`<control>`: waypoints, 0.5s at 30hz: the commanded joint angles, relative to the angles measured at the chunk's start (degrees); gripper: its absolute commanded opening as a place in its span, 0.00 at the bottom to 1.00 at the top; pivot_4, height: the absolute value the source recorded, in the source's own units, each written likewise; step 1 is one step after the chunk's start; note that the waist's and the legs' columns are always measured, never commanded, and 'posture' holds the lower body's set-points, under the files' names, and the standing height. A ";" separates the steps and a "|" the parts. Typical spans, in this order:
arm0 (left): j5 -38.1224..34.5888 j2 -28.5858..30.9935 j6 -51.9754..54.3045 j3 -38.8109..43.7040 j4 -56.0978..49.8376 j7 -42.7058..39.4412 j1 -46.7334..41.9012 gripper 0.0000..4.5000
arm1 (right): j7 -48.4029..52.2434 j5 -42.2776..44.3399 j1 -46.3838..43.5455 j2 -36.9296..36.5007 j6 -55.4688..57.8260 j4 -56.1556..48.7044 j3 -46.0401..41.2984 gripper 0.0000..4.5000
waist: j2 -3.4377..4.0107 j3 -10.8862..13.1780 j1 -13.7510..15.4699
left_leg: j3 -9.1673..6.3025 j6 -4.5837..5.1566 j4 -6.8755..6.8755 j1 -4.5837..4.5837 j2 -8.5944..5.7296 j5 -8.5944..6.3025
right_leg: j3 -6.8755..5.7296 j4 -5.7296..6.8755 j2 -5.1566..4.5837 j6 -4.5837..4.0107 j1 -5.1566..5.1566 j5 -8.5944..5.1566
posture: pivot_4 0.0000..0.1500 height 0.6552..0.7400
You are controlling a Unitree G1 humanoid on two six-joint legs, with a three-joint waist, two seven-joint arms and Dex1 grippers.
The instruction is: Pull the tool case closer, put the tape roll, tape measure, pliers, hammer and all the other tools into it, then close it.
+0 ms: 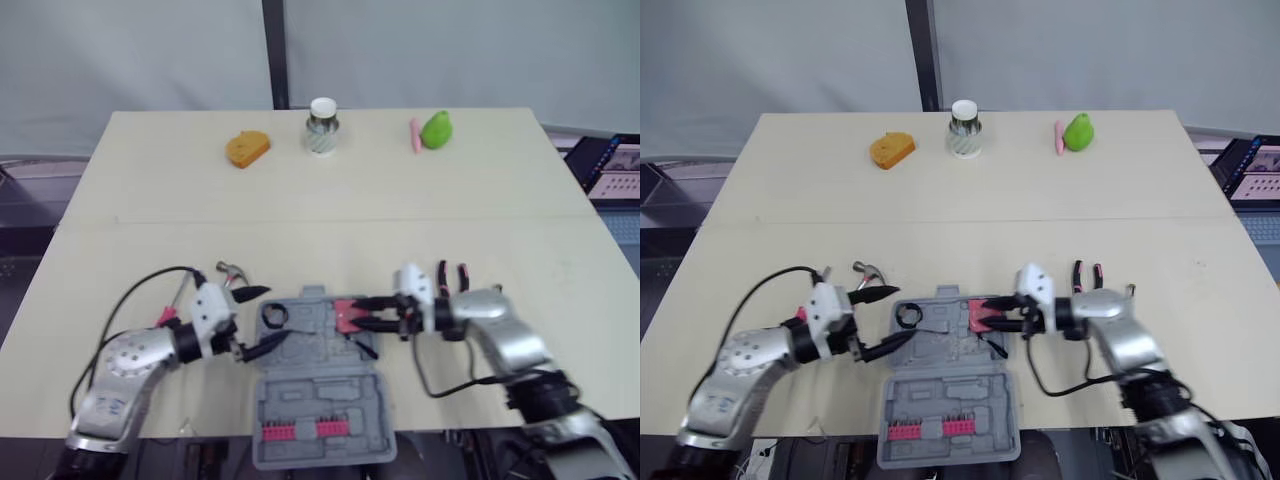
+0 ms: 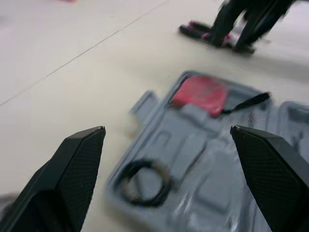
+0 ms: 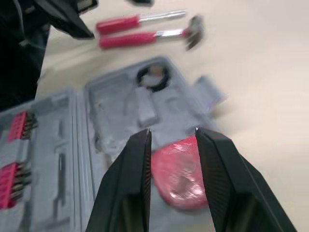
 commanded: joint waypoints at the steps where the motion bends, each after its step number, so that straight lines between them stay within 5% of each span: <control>1: -2.11 3.74 2.77 10.87 4.73 1.01 2.92 1.00 | -0.21 3.51 6.75 -6.50 3.36 0.57 -12.21 0.52 | -0.10 0.04 0.36 | 0.03 0.00 -0.03 0.05 0.00 -0.01 | -0.01 -0.02 0.00 0.00 0.01 0.00 | 1.00 1.00; 6: 0.63 8.39 -2.18 22.47 16.84 0.70 8.48 1.00 | -0.39 1.11 16.40 -12.35 -1.67 15.94 -24.48 0.96 | -0.17 0.08 0.37 | 0.25 0.01 -0.07 0.10 0.04 -0.01 | 0.00 -0.13 -0.01 0.00 0.02 0.00 | 1.00 1.00; 15: 1.24 10.37 -8.76 30.61 31.18 0.50 12.01 1.00 | -0.98 -2.18 14.64 -15.16 -12.53 37.99 -28.13 0.96 | -0.17 0.10 -0.26 | 0.47 0.01 -0.24 0.27 0.11 0.00 | 0.10 -0.23 -0.02 0.02 0.01 0.01 | 1.00 1.00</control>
